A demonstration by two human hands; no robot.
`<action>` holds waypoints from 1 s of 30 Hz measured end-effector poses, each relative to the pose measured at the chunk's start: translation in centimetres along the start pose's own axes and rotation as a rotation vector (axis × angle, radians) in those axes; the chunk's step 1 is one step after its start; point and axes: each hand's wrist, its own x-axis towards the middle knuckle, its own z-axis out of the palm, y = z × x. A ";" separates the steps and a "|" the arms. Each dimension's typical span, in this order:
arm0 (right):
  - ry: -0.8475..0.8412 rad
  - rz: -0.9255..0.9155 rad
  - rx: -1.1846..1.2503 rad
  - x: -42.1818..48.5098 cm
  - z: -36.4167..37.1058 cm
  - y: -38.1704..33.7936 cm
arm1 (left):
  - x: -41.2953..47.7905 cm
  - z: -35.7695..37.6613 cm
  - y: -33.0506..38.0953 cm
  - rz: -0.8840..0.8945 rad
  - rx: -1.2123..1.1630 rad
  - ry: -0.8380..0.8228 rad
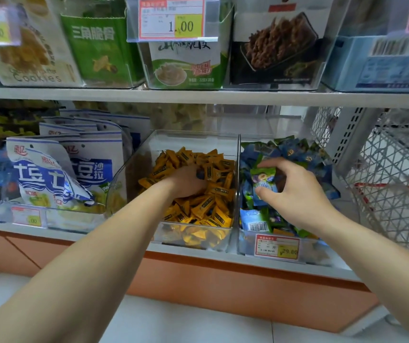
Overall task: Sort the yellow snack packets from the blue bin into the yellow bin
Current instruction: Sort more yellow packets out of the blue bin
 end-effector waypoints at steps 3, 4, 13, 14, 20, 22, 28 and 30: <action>-0.001 0.011 0.013 0.0 -0.1 0.0 | 0.2 -0.5 -0.1 0.006 -0.047 -0.023; 0.003 0.013 0.021 0.0 -0.1 0.0 | 0.2 -0.5 0.0 0.011 -0.058 -0.016; 0.007 0.004 0.047 -0.3 -0.2 -0.5 | -0.4 0.0 -0.7 0.023 -0.193 0.034; 0.012 0.009 0.050 -0.4 -0.2 -0.6 | -0.7 -0.1 -0.7 0.039 -0.177 0.040; 0.044 0.087 0.193 -0.6 -0.6 -1.7 | -4.9 -2.6 0.0 0.087 -0.173 0.373; 0.047 0.080 0.261 -0.7 -1.6 -2.2 | -6.9 -3.7 1.1 0.129 -0.217 0.422; 0.155 0.206 0.642 -2.0 -6.3 -3.1 | -12.9 -2.2 8.7 0.373 -0.622 0.228; 0.177 0.293 0.759 -3.3 -7.2 -3.1 | -14.0 -0.1 11.8 0.418 -0.794 0.156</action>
